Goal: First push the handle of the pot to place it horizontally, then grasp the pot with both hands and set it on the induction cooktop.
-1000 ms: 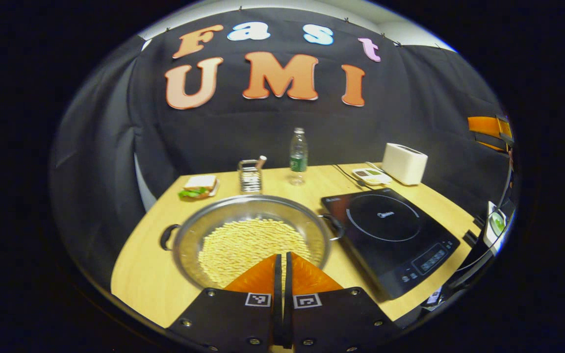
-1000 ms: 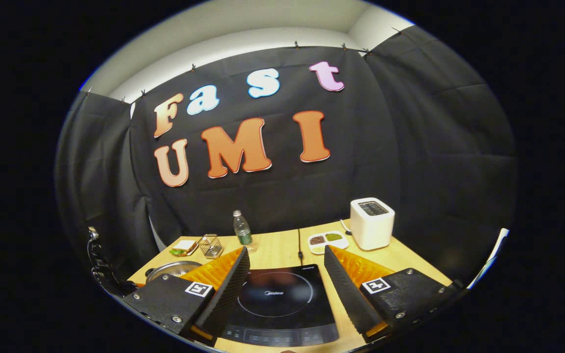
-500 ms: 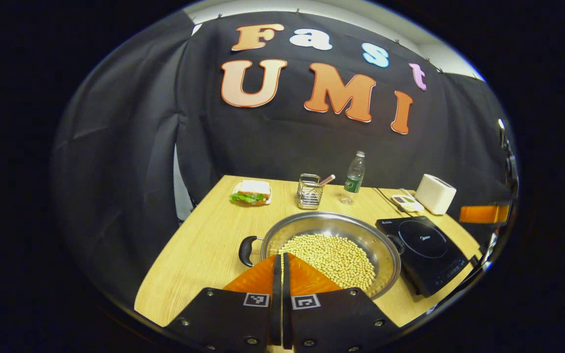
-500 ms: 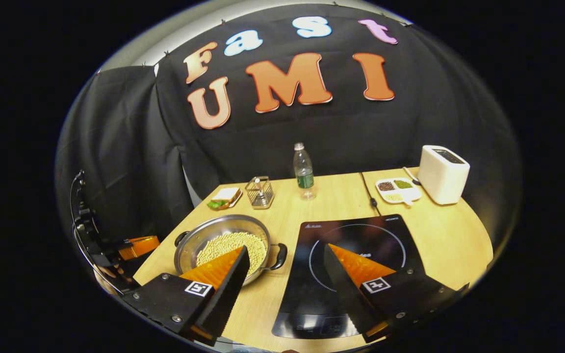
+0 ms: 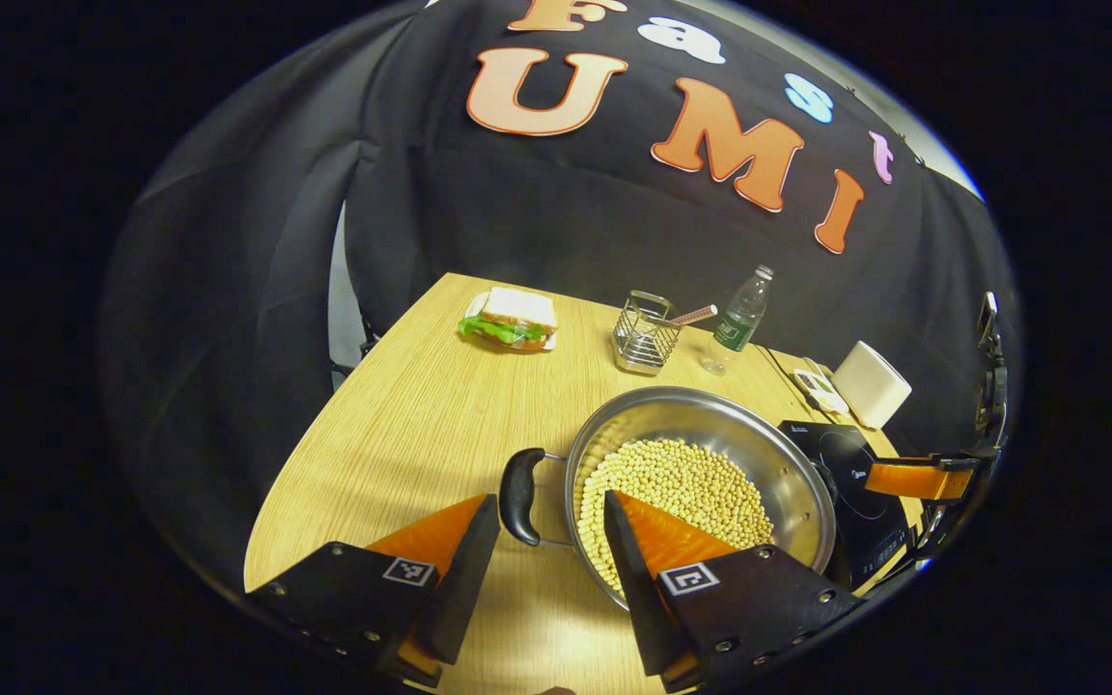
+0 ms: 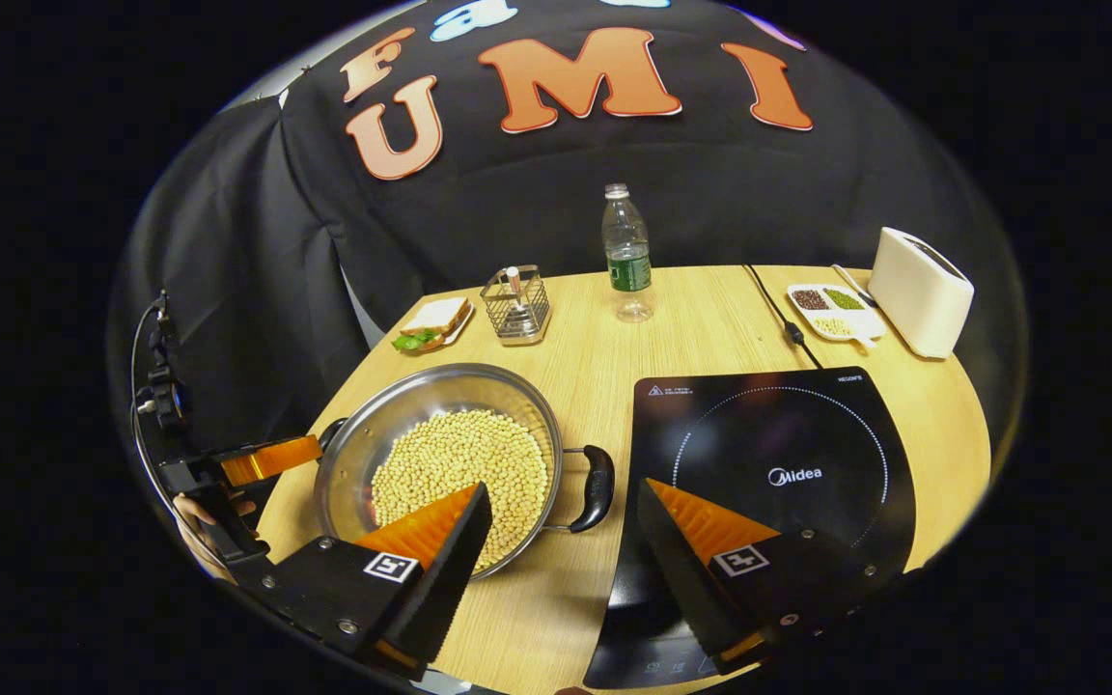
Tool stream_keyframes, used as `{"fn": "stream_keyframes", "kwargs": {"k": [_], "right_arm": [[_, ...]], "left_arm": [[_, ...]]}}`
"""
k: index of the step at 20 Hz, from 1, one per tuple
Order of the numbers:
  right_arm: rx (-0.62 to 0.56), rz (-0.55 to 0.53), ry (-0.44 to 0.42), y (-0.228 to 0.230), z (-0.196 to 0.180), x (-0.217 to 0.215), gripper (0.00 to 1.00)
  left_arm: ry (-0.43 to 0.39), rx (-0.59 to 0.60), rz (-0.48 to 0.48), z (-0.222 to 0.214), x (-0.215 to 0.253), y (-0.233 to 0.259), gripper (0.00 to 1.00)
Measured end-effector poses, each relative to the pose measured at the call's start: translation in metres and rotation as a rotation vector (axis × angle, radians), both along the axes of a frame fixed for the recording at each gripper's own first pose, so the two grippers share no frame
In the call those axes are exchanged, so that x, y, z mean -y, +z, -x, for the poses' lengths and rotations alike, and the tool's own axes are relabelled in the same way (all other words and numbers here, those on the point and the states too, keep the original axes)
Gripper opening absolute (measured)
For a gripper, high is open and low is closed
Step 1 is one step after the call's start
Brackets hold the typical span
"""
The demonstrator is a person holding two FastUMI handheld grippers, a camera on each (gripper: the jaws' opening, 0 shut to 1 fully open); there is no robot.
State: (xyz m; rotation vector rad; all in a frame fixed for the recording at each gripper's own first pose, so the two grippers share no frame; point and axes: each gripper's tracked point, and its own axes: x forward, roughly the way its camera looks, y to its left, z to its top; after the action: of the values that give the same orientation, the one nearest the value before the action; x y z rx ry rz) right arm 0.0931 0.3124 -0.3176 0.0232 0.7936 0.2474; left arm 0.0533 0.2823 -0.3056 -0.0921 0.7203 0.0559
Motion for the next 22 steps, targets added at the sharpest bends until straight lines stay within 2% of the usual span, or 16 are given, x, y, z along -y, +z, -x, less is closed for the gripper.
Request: {"fn": "stream_keyframes", "kwargs": {"k": [2, 7, 13, 16, 17, 19, 21, 22], "right_arm": [[-0.003, 0.014, -0.014, -0.007, -0.008, 0.001, 0.96], [0.022, 0.057, -0.028, -0.02, -0.026, 0.004, 0.96], [-0.011, 0.075, -0.035, -0.038, -0.029, 0.0, 0.93], [-0.054, 0.064, -0.026, -0.048, -0.025, -0.007, 0.87], [-0.059, 0.068, -0.028, -0.05, -0.025, -0.005, 0.83], [-0.067, 0.07, -0.043, -0.053, -0.027, -0.003, 0.78], [-0.08, 0.065, -0.062, -0.057, -0.029, -0.001, 0.71], [-0.097, 0.048, -0.068, -0.059, -0.029, -0.001, 0.67]], "left_arm": [[-0.01, -0.002, -0.038, -0.008, -0.004, -0.003, 0.69], [-0.001, -0.005, -0.034, -0.019, -0.006, -0.012, 0.69], [-0.021, -0.021, -0.017, -0.022, -0.005, -0.024, 0.7], [-0.043, -0.029, -0.042, -0.021, -0.006, -0.025, 0.69], [-0.045, -0.029, -0.059, -0.022, -0.009, -0.029, 0.63], [-0.035, -0.033, -0.071, -0.021, -0.012, -0.03, 0.65], [-0.062, -0.055, -0.075, -0.018, -0.012, -0.034, 0.53], [-0.07, -0.072, -0.075, -0.014, -0.012, -0.038, 0.52]]}}
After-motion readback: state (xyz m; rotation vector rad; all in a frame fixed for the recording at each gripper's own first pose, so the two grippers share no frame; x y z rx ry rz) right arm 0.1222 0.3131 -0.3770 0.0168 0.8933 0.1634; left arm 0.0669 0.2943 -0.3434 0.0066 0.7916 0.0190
